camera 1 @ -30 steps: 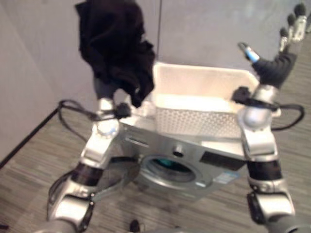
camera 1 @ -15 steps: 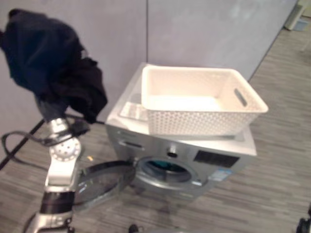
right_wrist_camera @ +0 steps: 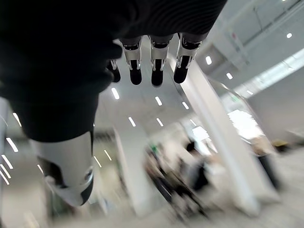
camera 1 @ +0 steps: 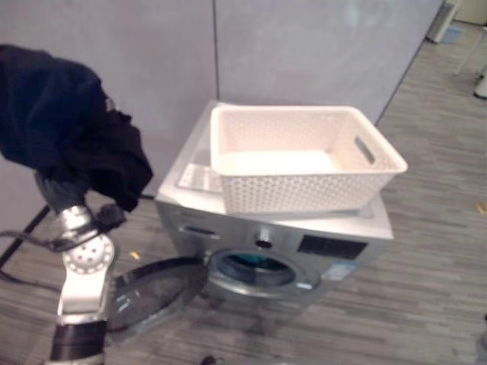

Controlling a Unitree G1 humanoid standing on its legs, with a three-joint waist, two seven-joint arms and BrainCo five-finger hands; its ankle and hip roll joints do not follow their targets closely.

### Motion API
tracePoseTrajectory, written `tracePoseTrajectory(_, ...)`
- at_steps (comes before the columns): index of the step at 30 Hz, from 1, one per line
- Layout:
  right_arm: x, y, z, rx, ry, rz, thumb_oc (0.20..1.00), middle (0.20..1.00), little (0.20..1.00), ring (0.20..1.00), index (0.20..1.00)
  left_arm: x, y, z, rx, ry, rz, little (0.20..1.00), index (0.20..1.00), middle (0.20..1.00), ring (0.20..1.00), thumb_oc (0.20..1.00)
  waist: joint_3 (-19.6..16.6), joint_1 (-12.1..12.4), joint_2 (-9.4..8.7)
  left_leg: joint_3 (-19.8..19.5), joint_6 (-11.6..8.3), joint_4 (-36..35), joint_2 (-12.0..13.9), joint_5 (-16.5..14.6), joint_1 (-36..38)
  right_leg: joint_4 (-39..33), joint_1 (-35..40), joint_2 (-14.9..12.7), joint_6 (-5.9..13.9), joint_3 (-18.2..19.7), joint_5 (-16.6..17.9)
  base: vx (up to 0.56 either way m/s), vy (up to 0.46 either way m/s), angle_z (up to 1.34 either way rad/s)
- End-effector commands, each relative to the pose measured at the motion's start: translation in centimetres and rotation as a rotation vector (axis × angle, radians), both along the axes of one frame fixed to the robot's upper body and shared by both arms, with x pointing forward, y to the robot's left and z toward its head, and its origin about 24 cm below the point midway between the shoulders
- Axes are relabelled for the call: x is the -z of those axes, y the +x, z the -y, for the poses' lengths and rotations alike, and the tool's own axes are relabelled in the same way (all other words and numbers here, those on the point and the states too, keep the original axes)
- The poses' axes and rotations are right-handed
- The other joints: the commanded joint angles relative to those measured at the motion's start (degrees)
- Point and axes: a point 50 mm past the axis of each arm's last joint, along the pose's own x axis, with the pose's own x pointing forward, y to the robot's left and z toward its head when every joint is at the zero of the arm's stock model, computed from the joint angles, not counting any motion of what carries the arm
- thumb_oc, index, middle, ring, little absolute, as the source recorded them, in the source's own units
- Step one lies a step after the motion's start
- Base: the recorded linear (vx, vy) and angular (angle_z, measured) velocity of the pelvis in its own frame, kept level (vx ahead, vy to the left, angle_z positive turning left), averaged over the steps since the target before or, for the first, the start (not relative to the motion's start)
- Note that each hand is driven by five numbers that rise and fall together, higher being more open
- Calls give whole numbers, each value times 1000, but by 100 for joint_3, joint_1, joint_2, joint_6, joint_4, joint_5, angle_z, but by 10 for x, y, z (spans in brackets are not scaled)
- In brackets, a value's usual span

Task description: Grab the laundry basket,head to the washer,open it,put in the laundry and shut it.

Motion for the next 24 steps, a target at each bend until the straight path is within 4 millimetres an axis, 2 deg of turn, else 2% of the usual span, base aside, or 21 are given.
tracePoseTrajectory(1, -6, 13, 8, -9, 60, 88, 1000, 1000, 1000, 1000, 1000, -39, 4, 5, 62, 66, 199, 200, 200, 200, 200, 200, -38, 24, 162, -170, 58, 97, 83, -1000, 572, 533, -45, -7, 277, -275, -207, -50, -34, -1)
tracePoseTrajectory(2, 30, 3, 3, 23, 212, -4, 1000, 1000, 1000, 1000, 1000, -42, 10, 6, 88, 64, 203, 200, 200, 200, 200, 200, -13, 49, 149, -169, 49, 97, 81, -984, 560, 528, -39, -16, 271, -299, -205, -46, -31, 0)
tracePoseTrajectory(5, 82, -8, -15, 57, 448, -136, 1000, 1000, 1000, 1000, 1000, -48, 20, 15, 158, 64, 208, 200, 200, 200, 200, 200, 29, 113, 134, -196, 38, 97, 78, -941, 533, 521, -31, -27, 256, -338, -200, -31, -33, 4)
tracePoseTrajectory(6, 99, -11, -25, 55, 531, -187, 1000, 1000, 1000, 1000, 1000, -49, 24, 19, 183, 63, 208, 200, 200, 200, 200, 200, 50, 140, 131, -207, 31, 97, 74, -925, 527, 512, -18, -33, 250, -360, -199, -20, -52, 6)
tracePoseTrajectory(7, 122, -9, -44, 26, 663, -245, 1000, 1000, 1000, 1000, 1000, -51, 30, 25, 227, 56, 206, 200, 200, 200, 200, 200, 78, 176, 112, -228, 16, 97, 73, -899, 520, 493, 1, -34, 236, -391, -199, -20, -56, 8)
tracePoseTrajectory(10, 153, -13, -80, -26, 845, -366, 1000, 1000, 1000, 1000, 1000, -53, 36, 33, 279, 44, 210, 200, 200, 200, 200, 200, 107, 249, 125, -259, -11, 97, 68, -863, 508, 451, 38, -40, 224, -461, -205, 1, -47, 17)
tracePoseTrajectory(12, 165, -17, -98, -40, 936, -406, 1000, 1000, 1000, 1000, 1000, -54, 38, 38, 301, 37, 212, 200, 200, 200, 200, 200, 120, 269, 129, -277, -31, 97, 73, -840, 504, 411, 67, -32, 209, -490, -210, 3, -48, 16)
tracePoseTrajectory(14, 173, -14, -113, -60, 1005, -417, 1000, 1000, 1000, 1000, 1000, -54, 39, 42, 327, 28, 216, 200, 200, 200, 200, 200, 154, 305, 145, -310, -54, 97, 84, -802, 485, 391, 71, -21, 194, -517, -214, -20, -58, 18)
tracePoseTrajectory(15, 177, -7, -128, -120, 1046, -441, 1000, 1000, 1000, 1000, 1000, -54, 39, 46, 348, 23, 217, 200, 200, 200, 200, 200, 163, 339, 158, -329, -75, 97, 97, -778, 473, 352, 92, -5, 179, -548, -217, -30, -67, 16)
tracePoseTrajectory(19, 175, 13, -144, -290, 1027, -499, 1000, 1000, 1000, 1000, 1000, -52, 38, 49, 359, 22, 209, 200, 200, 200, 200, 200, 188, 417, 181, -330, -109, 97, 137, -707, 456, 259, 147, 40, 152, -576, -234, -54, -67, 5)
tracePoseTrajectory(20, 175, 13, -145, -290, 1027, -500, 1000, 1000, 1000, 1000, 1000, -52, 38, 49, 358, 22, 209, 200, 200, 200, 200, 200, 188, 413, 181, -329, -111, 97, 138, -707, 457, 255, 150, 42, 150, -576, -232, -73, -61, 1)
tracePoseTrajectory(21, 171, 23, -146, -360, 1000, -526, 1000, 1000, 1000, 1000, 1000, -54, 38, 49, 359, 30, 218, 200, 200, 200, 200, 200, 194, 444, 174, -313, -134, 97, 165, -665, 434, 216, 159, 64, 138, -592, -238, -86, -69, 0)
tracePoseTrajectory(24, 167, 33, -150, -469, 954, -586, 1000, 1000, 1000, 1000, 1000, -60, 38, 51, 361, 55, 239, 200, 200, 200, 200, 200, 216, 503, 150, -324, -170, 97, 210, -583, 385, 152, 222, 103, 108, -648, -277, -106, -90, 1)
